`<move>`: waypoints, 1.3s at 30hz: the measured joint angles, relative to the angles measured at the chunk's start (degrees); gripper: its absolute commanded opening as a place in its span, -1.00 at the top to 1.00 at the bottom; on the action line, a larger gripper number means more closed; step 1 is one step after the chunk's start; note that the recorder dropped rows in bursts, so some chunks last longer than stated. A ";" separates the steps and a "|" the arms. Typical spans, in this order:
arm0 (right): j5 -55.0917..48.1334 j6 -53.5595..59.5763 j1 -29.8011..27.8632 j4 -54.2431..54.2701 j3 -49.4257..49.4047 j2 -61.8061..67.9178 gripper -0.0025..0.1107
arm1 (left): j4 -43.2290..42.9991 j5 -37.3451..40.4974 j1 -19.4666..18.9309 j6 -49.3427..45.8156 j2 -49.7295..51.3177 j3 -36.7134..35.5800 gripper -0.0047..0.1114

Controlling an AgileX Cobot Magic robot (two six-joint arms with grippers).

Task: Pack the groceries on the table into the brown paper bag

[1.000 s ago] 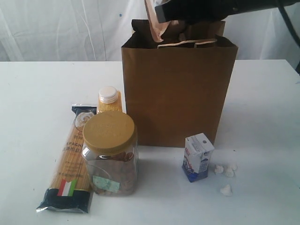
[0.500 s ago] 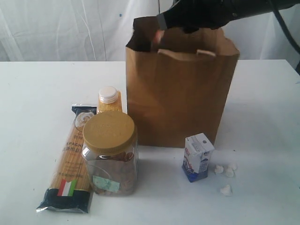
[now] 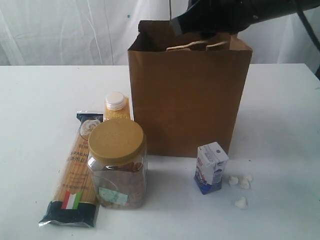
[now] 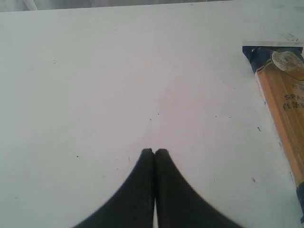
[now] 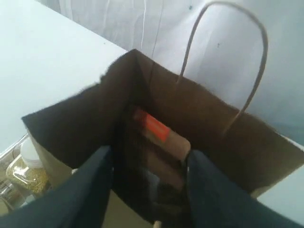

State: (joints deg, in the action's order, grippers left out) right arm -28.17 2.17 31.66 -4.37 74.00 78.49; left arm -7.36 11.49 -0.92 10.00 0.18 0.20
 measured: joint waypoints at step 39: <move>-0.87 -21.46 -28.26 -7.15 -44.68 -16.15 0.96 | 0.00 0.00 -0.14 0.00 0.00 0.00 0.92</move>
State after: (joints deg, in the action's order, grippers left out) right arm -29.04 -19.28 3.40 -11.53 29.32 62.33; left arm -7.36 11.49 -1.06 10.00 0.18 0.20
